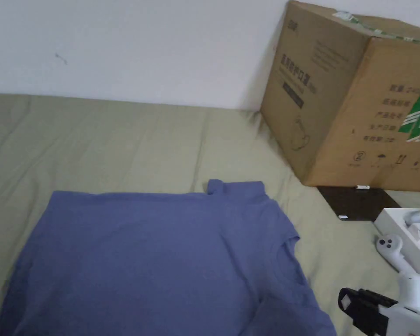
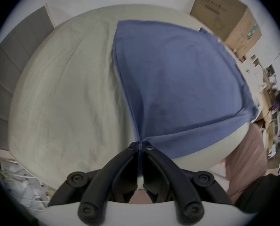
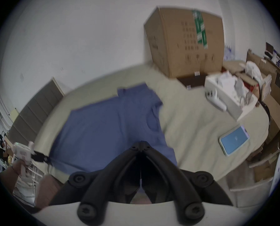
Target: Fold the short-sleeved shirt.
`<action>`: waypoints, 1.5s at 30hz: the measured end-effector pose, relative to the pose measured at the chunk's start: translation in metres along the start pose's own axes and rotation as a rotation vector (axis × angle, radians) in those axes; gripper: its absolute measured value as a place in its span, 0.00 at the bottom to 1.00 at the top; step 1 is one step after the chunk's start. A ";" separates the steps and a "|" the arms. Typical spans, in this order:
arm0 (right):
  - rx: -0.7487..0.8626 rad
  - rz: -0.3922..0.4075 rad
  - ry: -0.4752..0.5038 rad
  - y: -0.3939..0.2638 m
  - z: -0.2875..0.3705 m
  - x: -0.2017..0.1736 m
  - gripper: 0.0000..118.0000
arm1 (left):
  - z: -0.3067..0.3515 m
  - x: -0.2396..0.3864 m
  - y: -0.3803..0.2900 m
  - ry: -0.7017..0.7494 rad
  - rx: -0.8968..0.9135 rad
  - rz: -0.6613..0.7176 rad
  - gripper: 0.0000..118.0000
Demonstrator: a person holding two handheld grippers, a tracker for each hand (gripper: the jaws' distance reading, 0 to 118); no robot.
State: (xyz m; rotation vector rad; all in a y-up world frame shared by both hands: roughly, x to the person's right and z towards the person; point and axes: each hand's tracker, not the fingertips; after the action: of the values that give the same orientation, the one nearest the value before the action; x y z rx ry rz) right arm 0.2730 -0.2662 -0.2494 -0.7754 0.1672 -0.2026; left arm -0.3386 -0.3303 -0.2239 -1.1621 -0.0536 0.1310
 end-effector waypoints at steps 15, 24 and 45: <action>-0.575 0.242 -0.161 -0.056 -0.108 0.024 0.64 | 0.019 0.012 -0.002 0.050 0.040 0.033 0.03; -0.425 0.091 -0.004 -0.034 -0.061 0.025 0.05 | 0.028 0.004 -0.006 0.005 0.045 0.070 0.03; -0.356 -0.174 0.107 0.031 -0.002 0.029 0.05 | 0.075 -0.020 0.008 -0.123 0.029 0.177 0.03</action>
State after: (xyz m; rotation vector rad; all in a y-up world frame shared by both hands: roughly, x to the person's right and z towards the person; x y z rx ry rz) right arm 0.3038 -0.2533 -0.2750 -1.1354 0.2407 -0.3863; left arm -0.3674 -0.2615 -0.2014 -1.1280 -0.0576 0.3589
